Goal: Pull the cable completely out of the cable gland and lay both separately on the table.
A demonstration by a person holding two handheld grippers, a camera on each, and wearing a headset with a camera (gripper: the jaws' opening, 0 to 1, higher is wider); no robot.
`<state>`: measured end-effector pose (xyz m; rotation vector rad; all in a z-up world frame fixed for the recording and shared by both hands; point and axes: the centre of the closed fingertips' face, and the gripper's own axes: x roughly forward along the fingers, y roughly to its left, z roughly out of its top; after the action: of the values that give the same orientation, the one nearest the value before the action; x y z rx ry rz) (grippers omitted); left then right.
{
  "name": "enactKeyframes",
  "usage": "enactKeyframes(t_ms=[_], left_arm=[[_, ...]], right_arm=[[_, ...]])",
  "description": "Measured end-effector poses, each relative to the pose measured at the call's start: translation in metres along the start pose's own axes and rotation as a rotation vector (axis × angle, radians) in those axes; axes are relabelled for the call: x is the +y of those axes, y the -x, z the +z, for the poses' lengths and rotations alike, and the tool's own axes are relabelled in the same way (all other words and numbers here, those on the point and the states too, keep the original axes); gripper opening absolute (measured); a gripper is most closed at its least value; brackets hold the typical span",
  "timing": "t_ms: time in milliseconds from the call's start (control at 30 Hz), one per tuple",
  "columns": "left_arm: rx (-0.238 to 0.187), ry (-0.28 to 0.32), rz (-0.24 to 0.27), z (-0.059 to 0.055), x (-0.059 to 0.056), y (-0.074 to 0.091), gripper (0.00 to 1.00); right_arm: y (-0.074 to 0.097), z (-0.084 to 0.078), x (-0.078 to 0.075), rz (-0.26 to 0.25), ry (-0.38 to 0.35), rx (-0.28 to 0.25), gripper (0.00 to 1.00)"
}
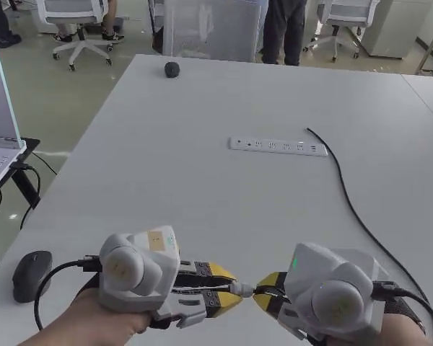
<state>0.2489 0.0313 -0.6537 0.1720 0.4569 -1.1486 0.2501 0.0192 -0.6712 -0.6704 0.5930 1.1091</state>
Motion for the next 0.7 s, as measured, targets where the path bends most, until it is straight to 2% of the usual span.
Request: enactKeyframes(t_ms=[133, 400, 700], left_arm=[[-0.005, 0.006, 0.004, 0.001, 0.001, 0.000, 0.15], [-0.011, 0.003, 0.016, 0.005, 0.005, 0.000, 0.15], [-0.013, 0.001, 0.015, 0.006, 0.006, 0.001, 0.15]], right_arm=[[0.000, 0.000, -0.001, -0.005, -0.005, -0.006, 0.00], [0.002, -0.008, -0.012, -0.026, -0.077, -0.003, 0.00], [0.003, -0.024, -0.021, -0.055, -0.136, 0.020, 0.00]])
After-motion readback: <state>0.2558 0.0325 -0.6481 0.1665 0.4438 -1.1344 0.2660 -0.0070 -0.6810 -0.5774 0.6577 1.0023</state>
